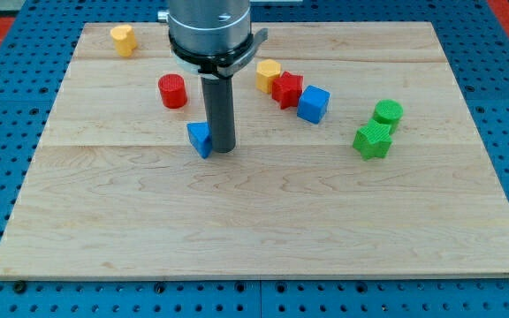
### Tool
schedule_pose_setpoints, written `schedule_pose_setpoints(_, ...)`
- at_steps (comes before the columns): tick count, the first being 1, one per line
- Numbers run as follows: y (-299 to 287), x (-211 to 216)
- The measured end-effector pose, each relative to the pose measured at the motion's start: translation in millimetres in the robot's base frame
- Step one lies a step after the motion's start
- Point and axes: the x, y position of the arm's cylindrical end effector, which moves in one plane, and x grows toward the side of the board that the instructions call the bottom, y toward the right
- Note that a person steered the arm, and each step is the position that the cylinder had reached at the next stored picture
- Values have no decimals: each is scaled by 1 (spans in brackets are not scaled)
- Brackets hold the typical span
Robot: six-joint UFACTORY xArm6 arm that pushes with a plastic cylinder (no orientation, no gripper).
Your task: Slide the blue triangle to the top center
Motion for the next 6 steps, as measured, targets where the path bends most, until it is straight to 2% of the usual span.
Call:
schedule_pose_setpoints(1,-35,5)
schedule_pose_setpoints(2,-75,-28)
schedule_pose_setpoints(5,-36,-131)
schedule_pose_setpoints(6,-40,-167)
